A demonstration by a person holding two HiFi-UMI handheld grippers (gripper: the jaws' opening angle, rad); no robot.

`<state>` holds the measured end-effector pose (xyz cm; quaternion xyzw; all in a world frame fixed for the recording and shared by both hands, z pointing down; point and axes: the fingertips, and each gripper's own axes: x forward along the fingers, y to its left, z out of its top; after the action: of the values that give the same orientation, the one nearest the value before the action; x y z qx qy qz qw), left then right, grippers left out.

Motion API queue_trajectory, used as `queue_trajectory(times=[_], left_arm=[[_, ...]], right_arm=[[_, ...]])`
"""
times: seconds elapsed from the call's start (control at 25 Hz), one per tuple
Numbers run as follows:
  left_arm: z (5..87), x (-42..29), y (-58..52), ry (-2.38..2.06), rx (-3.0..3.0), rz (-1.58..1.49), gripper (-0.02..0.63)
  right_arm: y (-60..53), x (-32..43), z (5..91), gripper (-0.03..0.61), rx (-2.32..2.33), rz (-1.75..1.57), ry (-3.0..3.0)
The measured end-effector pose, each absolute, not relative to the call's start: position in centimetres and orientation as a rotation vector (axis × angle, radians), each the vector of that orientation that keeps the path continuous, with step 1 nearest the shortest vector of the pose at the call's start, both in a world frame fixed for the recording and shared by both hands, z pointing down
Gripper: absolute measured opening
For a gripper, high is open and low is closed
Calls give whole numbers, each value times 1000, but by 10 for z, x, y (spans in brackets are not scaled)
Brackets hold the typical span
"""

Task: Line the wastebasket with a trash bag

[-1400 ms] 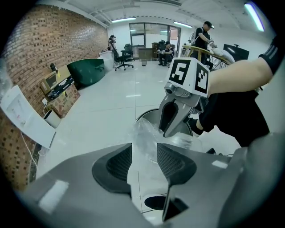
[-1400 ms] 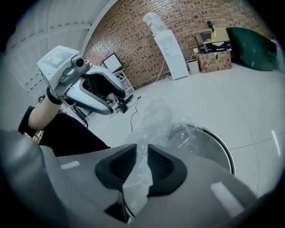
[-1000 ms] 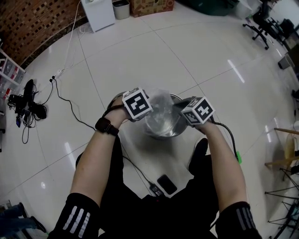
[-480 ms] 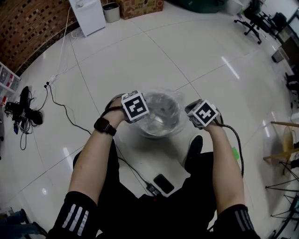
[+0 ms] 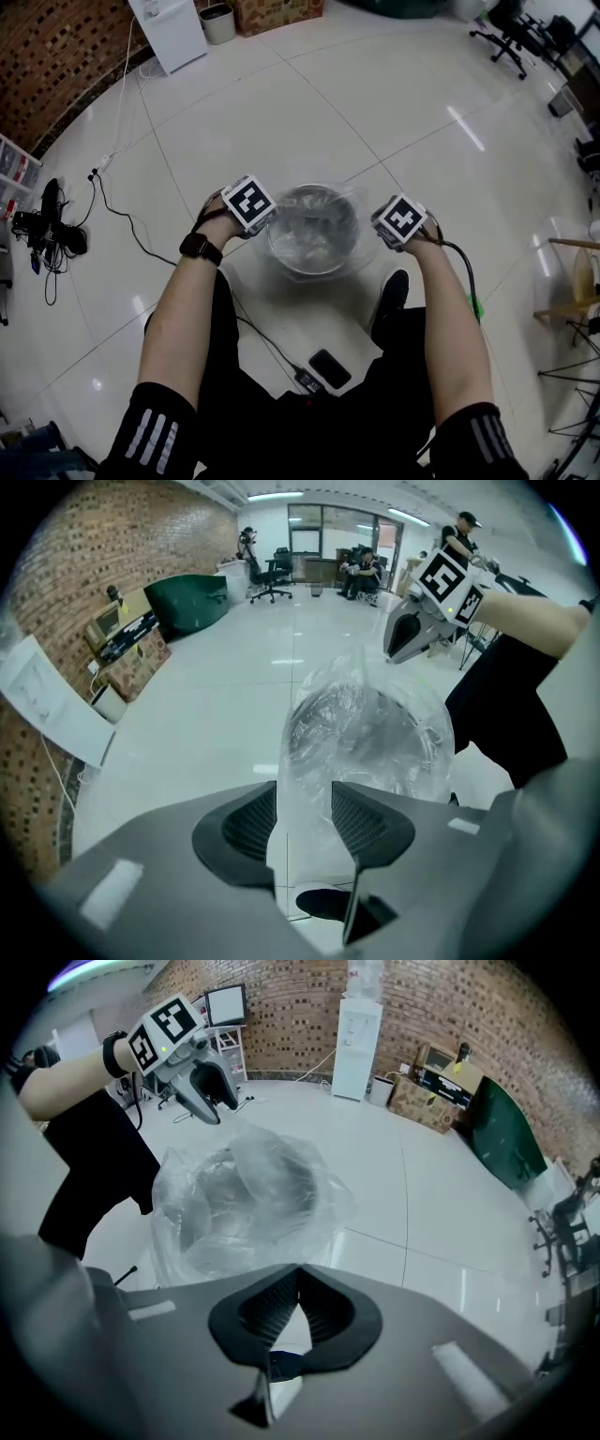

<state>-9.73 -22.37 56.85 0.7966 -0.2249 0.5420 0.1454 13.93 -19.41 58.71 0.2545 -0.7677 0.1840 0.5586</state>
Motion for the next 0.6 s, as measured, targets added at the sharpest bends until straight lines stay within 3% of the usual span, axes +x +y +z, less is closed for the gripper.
queue_trajectory(times=[0.2,0.28,0.4,0.6], left_arm=[[594,-108,-229,-698,2216,1560,174],[604,-112,-231,-711,2197,1589,137],[611,-115,-245,-772,2222,1616,-3],[598,-130,-277,-931,2272,1626,-6]], right_arm=[[-207,133,587,8,622,415,-1850],[-210,133,591,8,630,415,-1850],[-211,132,597,8,624,432,-1854],[-220,132,598,8,663,456,-1850]])
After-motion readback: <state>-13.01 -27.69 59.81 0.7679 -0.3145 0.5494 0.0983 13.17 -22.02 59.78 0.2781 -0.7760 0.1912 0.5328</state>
